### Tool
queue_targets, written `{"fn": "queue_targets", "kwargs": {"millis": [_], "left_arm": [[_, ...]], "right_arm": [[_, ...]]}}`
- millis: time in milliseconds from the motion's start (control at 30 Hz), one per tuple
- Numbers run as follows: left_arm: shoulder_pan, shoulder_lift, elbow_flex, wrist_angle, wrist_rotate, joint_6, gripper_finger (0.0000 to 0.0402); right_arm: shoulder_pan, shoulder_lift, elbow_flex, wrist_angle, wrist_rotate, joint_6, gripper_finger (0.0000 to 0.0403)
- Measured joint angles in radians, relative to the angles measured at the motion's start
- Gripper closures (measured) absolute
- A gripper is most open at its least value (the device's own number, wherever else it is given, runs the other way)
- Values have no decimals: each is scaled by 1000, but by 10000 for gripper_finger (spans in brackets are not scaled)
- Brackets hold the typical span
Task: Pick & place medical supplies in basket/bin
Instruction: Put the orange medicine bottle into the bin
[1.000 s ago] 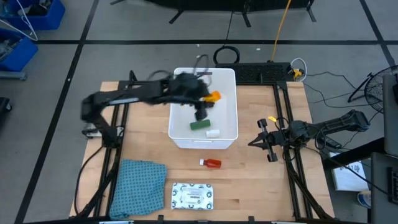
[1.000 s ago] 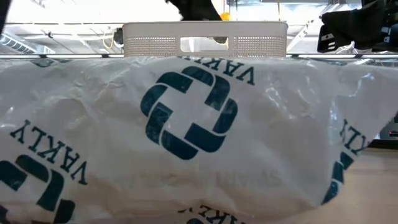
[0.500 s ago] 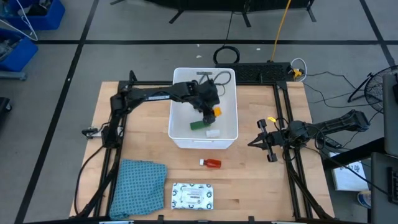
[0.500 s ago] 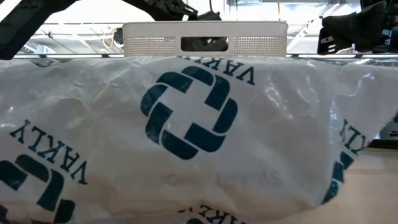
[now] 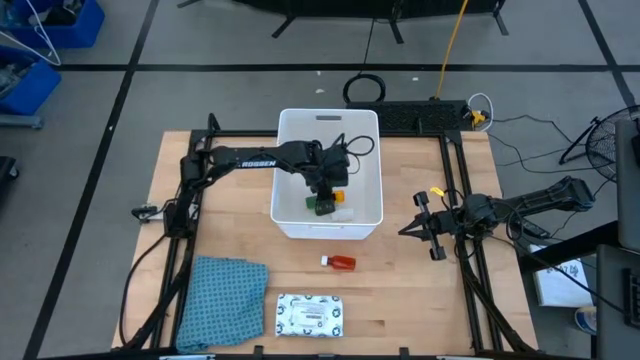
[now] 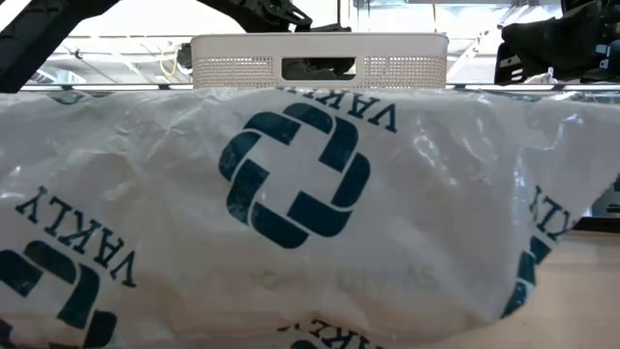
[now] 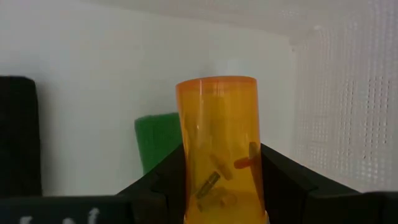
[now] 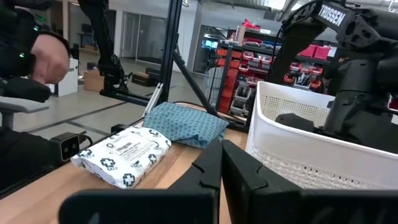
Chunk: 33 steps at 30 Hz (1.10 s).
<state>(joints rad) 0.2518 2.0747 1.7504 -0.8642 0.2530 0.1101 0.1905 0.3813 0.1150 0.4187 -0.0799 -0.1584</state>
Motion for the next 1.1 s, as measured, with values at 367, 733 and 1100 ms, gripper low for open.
{"fn": "queue_targets", "kwargs": {"millis": [367, 733, 1100], "left_arm": [[-42, 0, 1, -9, 12, 184, 247], [-20, -1, 8, -70, -12, 337, 247], [38, -67, 264, -206, -16, 487, 245]], "right_arm": [[0, 0, 0, 0, 0, -9, 403], [0, 3, -51, 54, 5, -42, 403], [0, -1, -60, 103, -55, -76, 403]]}}
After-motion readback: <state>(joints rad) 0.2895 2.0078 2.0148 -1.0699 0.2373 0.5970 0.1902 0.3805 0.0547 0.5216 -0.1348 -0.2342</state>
